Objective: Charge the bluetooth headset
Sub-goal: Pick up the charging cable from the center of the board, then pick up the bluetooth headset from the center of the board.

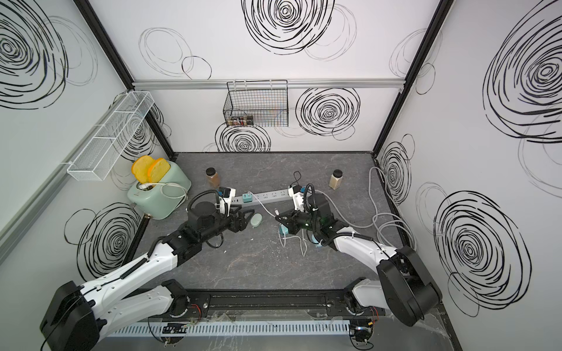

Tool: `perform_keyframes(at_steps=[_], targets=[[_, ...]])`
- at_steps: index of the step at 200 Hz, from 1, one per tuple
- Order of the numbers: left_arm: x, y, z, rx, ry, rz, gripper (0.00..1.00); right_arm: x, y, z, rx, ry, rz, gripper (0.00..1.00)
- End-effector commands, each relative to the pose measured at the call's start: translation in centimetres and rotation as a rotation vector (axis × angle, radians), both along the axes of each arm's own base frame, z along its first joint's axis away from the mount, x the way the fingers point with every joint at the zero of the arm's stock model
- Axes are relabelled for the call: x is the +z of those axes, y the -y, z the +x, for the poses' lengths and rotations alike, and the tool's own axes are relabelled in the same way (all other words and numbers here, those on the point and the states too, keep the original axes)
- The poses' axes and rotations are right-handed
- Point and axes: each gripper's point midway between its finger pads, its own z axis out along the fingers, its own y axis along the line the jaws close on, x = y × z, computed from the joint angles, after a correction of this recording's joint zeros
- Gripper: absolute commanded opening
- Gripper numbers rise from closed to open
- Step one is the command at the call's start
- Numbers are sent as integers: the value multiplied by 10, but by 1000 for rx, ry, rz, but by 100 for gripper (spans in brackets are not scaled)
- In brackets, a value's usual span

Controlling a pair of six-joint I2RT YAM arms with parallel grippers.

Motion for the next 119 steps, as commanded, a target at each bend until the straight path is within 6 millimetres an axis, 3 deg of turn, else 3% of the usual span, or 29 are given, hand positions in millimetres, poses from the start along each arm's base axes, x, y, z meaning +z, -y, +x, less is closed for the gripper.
perform_keyframes(at_steps=[1, 31, 57, 98, 119], targets=[[-34, -22, -4, 114, -101, 80, 73, -18, 6, 5, -67, -84, -47, 0], [-67, -10, -6, 56, -141, 216, 79, -25, 4, 3, -53, -140, -72, 0], [-86, 1, -1, 24, -187, 227, 81, -30, 3, 1, -52, -154, -89, 1], [-113, 13, 8, -11, -244, 286, 74, -31, 6, 1, -59, -140, -109, 1], [-116, 17, 14, -11, -235, 267, 75, -30, 6, 1, -56, -132, -105, 1]])
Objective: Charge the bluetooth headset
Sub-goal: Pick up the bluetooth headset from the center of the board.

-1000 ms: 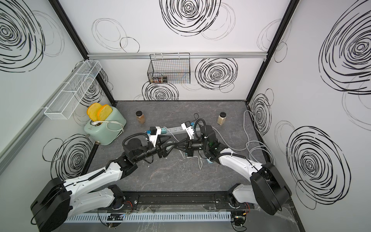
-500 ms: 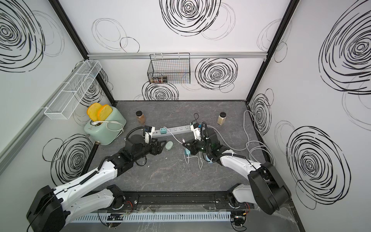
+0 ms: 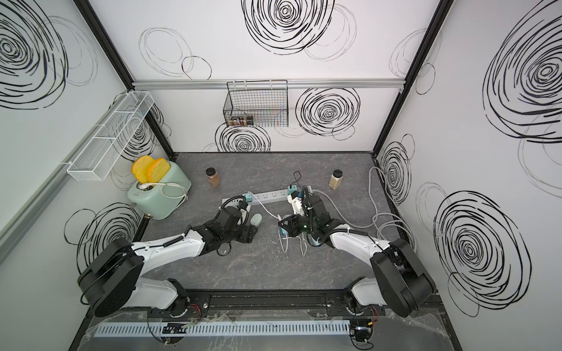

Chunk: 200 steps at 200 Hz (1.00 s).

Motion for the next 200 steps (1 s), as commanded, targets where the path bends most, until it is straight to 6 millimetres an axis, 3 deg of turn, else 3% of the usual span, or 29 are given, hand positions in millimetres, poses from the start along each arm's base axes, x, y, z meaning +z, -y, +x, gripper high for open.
perform_keyframes(at_steps=[1, 51, 88, 128, 200], targets=[[16, 14, 19, -11, 70, -54, 75, 11, -2, 4, 1, 30, 2, 1], [17, 19, 37, -28, 115, -33, 79, 10, -3, 3, 12, 29, 3, 1], [15, 24, 50, -43, 152, -11, 74, 14, -1, 4, 5, 55, -2, 1], [4, 28, 55, -53, 126, 7, 70, 17, 0, 5, 2, 62, -1, 1], [-5, 26, 61, -44, 124, 47, 72, 18, 1, 3, 6, 72, 0, 1]])
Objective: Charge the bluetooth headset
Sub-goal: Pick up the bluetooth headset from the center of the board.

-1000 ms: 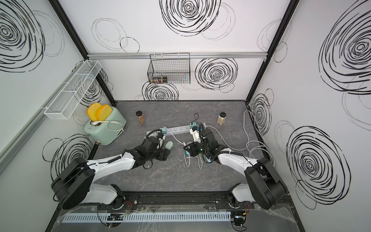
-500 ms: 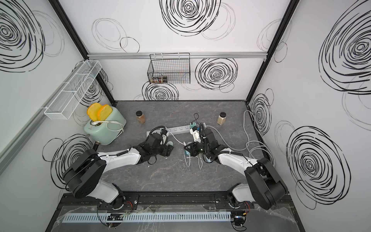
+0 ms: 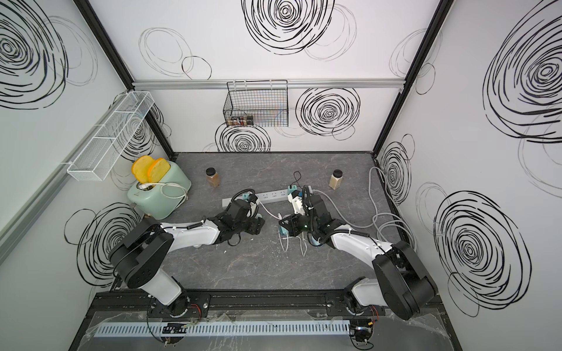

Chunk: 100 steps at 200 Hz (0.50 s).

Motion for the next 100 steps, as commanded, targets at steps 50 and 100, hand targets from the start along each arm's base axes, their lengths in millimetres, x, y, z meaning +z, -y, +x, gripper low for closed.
perform_keyframes(at_steps=[50, 100], targets=[[1, 4, 16, -4, 36, 3, 62, 15, 1, 3, -1, 45, 11, 0], [-2, 3, 18, 2, 26, -3, 58, 17, 2, 2, 0, 48, 14, 0]])
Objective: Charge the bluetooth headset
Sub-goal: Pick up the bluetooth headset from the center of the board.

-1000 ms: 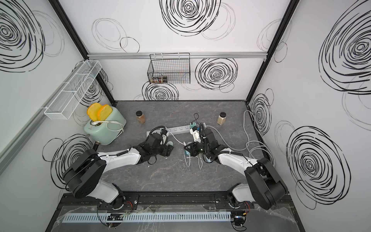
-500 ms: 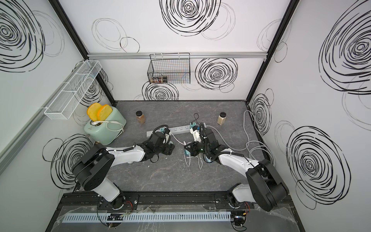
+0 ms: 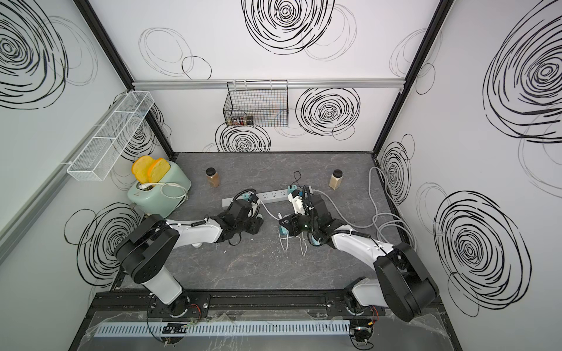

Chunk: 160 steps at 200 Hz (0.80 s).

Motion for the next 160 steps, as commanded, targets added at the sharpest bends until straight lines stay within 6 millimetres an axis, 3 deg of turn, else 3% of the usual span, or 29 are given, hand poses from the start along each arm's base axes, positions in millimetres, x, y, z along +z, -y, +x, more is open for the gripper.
perform_keyframes(at_steps=[1, 27, 78, 123, 160], targets=[[10, 5, 14, 2, 40, -27, 58, 13, 1, 2, 1, 35, 10, 0], [8, 4, 13, 0, 34, -25, 56, 14, 2, 2, -2, 36, 9, 0], [16, 5, 11, -12, 39, -51, 37, 14, 0, -2, 7, 7, 24, 0], [56, -2, -11, -28, 115, -189, 33, 14, -17, -26, 75, -34, 47, 1], [96, -15, -28, -45, 224, -371, 32, 2, -29, -51, 166, -45, 1, 2]])
